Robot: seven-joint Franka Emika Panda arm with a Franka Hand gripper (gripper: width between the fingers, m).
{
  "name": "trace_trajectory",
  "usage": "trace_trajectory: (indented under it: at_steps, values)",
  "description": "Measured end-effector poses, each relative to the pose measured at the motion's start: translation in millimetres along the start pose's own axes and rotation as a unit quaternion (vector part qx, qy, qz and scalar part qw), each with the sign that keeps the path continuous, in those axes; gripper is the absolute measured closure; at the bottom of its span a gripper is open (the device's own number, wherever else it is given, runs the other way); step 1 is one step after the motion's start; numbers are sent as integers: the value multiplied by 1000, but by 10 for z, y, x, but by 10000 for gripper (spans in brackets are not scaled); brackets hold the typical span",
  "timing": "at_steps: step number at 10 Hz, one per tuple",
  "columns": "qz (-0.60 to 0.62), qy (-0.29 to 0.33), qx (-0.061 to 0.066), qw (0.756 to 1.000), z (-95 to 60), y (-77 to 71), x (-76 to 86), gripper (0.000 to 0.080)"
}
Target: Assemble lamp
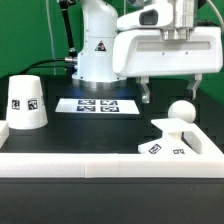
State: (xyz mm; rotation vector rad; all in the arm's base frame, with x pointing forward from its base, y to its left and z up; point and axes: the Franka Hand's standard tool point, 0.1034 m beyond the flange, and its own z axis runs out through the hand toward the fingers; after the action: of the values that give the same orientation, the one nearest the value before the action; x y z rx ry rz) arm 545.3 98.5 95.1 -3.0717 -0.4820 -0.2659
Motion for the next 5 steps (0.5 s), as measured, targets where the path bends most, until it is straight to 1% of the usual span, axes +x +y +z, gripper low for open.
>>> trace_trajectory:
  at_steps: [1,3,4,5]
  values:
    - [11,-3,1,1000,-13,-125,-119,101]
    - [11,3,4,1000,43,-291,-239,101]
    - [6,7,5,1000,85,-316,-281,101]
    - [6,7,5,1000,83,-312,-272,101]
